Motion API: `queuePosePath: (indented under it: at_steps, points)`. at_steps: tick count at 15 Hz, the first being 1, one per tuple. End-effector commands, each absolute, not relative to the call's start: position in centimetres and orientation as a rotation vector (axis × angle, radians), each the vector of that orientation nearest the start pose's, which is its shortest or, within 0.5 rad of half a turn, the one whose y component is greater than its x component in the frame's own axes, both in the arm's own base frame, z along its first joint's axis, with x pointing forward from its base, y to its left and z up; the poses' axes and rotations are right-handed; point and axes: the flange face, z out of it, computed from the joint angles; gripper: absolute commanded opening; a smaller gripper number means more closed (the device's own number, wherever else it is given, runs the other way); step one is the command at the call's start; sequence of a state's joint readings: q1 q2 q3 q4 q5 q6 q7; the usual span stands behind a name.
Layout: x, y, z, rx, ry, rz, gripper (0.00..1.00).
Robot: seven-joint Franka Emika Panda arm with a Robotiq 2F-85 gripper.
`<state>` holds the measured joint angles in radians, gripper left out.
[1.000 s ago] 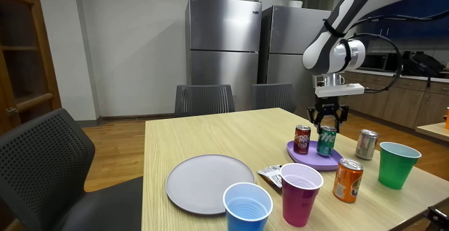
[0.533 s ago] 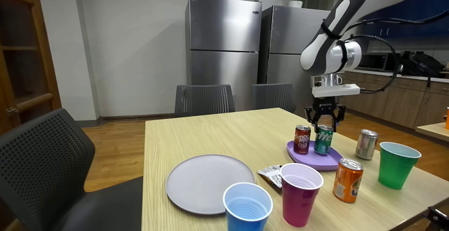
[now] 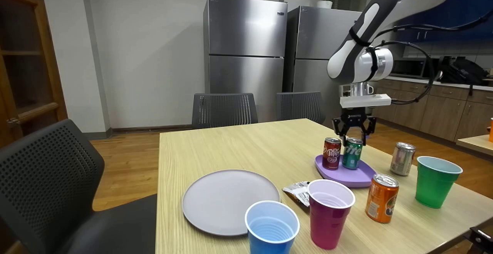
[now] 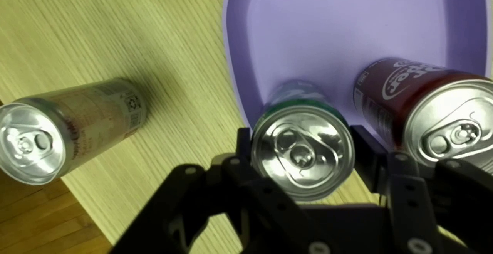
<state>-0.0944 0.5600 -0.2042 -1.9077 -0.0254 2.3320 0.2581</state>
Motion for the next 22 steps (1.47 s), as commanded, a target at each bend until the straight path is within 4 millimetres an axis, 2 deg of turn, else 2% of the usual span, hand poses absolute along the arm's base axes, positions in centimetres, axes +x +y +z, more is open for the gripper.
queuePosePath:
  at_steps: [1,2,3,7,14,18,22]
  points:
    - [59.9,-18.0,20.3,-3.138,0.859,0.219,0.4]
    - [60.0,-18.0,20.3,-3.143,0.852,0.225,0.69]
    - [60.0,-17.9,20.3,-3.147,0.844,0.228,0.92]
    - [59.9,-18.1,21.2,-3.143,0.845,0.2,1.0]
    - [58.7,-18.5,24.7,-3.141,0.857,0.09,1.0]
    - [57.1,-18.6,26.8,-3.134,0.851,0.061,1.0]
    - [54.2,-18.5,28.0,-3.121,0.864,0.071,1.0]
